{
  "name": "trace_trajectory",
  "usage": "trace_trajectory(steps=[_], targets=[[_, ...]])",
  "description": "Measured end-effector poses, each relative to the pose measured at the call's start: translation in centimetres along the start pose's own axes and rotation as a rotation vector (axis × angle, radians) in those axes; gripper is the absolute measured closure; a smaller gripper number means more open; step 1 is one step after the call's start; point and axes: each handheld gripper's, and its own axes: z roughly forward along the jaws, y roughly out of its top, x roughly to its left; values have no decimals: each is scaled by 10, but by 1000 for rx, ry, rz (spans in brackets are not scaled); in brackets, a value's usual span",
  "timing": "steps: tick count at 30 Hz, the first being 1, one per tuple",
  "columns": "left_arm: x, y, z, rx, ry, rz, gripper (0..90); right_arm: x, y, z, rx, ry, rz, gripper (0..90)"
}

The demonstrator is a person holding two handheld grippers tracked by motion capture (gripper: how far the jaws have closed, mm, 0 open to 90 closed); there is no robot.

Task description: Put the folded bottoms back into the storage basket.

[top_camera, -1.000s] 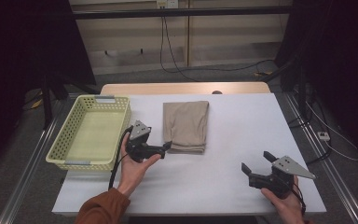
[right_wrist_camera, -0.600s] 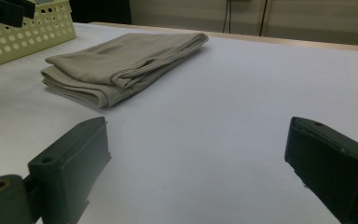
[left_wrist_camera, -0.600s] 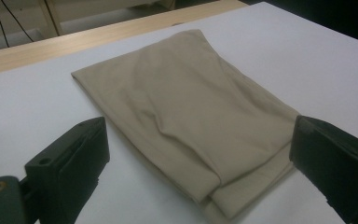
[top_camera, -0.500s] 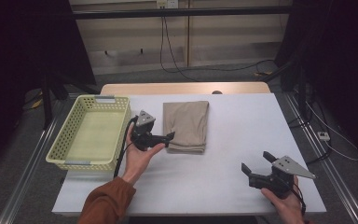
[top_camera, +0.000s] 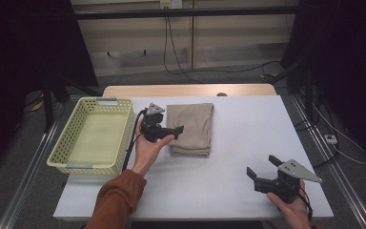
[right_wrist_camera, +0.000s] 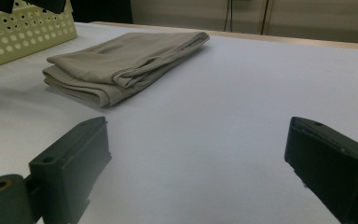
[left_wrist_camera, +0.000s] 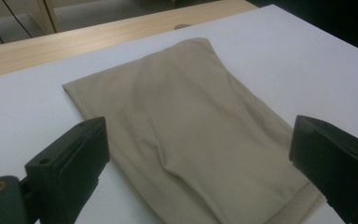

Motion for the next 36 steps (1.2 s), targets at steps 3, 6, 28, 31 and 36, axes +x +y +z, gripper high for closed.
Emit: trace_trajectory(steps=[3,6,28,31,36], targets=[[4,1,9,13,2,-21,53,0,0,-1,1,3,1,62],[8,3,16,32,11,-28,57,-1,0,-1,0,2,2,62],[34,1,55,115,79,-72,158,-1,0,0,4,2,4,62],[35,1,58,105,90,-85,187,0,0,0,4,3,0,62],[42,-1,64,128,102,-99,255,0,0,0,3,1,2,62]])
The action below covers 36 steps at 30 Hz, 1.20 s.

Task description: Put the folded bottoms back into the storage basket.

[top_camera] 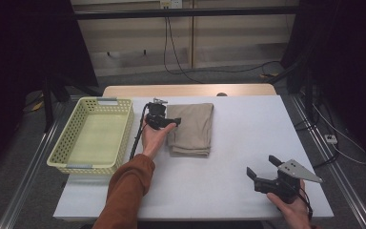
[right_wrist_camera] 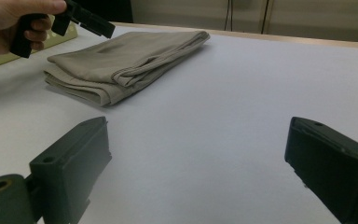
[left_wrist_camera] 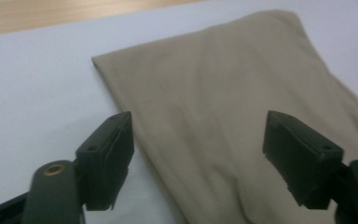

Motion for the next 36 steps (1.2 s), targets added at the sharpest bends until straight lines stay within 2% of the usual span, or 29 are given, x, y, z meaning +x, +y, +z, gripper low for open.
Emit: trace_trajectory(steps=[4,5,6,8,10,12,14,15,21,24,29,30,31,34,36], targets=[[1,-5,8,45,17,2,274,-1,0,0,3,1,-1,62],[0,-6,10,53,31,0,262,-1,0,0,3,2,0,62],[0,-7,12,62,39,-3,206,-1,0,0,3,2,-1,62],[0,-10,14,94,38,2,202,-1,-1,0,8,5,2,59],[-1,-10,15,89,52,-9,204,-1,-1,1,10,7,4,59],[-5,-10,16,88,70,-30,235,-1,-1,1,11,11,3,59],[-9,-9,15,94,66,-40,304,0,0,1,12,12,0,58],[-12,-9,15,97,70,-30,328,0,0,1,13,12,1,58],[-13,-9,12,114,29,-42,441,0,-1,1,15,2,-2,60],[-13,-9,11,130,-10,-60,561,0,-1,1,14,2,0,61],[-13,-9,11,132,-15,-67,573,0,-1,1,15,2,-2,61],[-14,-9,11,132,-25,-73,670,0,-1,1,16,2,0,61],[-13,-10,11,139,-93,-108,742,0,-1,2,16,0,4,61],[-14,-11,12,132,-86,-98,740,0,-1,2,16,-1,5,61],[-14,-12,12,120,-84,-110,731,0,-1,2,21,1,-2,61]])
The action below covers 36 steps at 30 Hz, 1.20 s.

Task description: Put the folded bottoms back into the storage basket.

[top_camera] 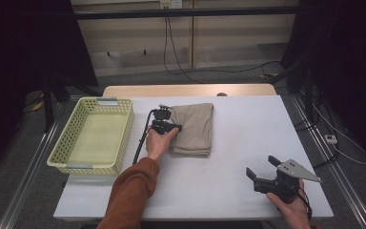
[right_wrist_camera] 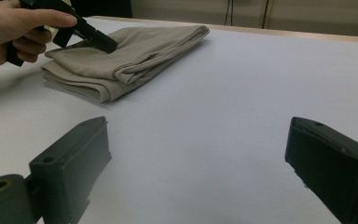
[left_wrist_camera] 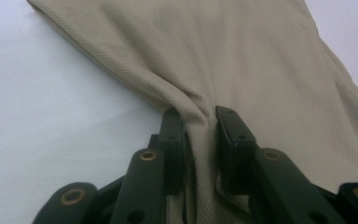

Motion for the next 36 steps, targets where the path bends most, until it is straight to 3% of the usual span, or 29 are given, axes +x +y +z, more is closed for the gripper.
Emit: trace_trajectory(steps=[4,7,9,11,15,22,26,35,36], targets=[[-3,0,0,3,16,32,737,1,0,1,6,2,2,61],[1,1,0,10,-25,11,775,1,0,1,6,3,1,61],[1,-2,-1,-11,-19,4,782,1,0,1,5,2,-1,61],[-4,-4,-2,-37,8,38,793,0,0,0,4,4,-2,61],[-3,-4,-4,-58,8,36,804,-2,0,1,5,4,6,61],[-6,-1,-11,-101,18,81,804,-1,0,0,3,3,5,60],[-6,1,-15,-134,-11,65,810,-2,0,-1,-2,1,9,61],[-10,10,-26,-189,-37,114,814,-2,0,-1,-3,2,11,61],[-12,12,-30,-206,-45,140,814,-2,0,-1,-4,1,11,61]])
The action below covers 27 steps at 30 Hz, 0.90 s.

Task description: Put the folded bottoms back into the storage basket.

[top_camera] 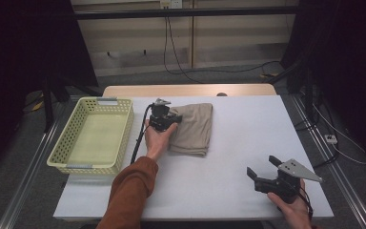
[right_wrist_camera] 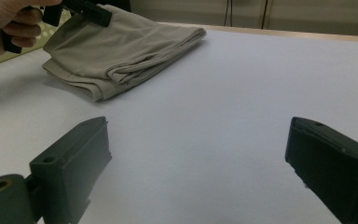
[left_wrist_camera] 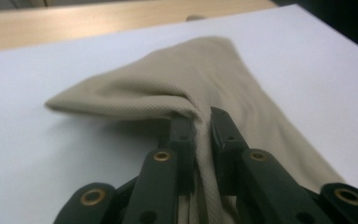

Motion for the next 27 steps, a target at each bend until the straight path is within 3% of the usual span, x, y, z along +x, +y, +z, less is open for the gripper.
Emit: trace_trajectory(steps=[6,9,16,23,27], targets=[[-7,9,-6,-19,3,38,816,0,0,0,-1,1,0,61],[-8,13,-11,-48,-9,32,816,0,0,0,-2,2,1,61],[-13,19,-22,-85,-21,61,818,0,0,0,-1,2,3,60],[-19,30,-39,-132,-27,109,818,0,0,0,-3,0,3,61],[-22,35,-48,-154,-27,115,819,0,0,0,-6,0,2,61]])
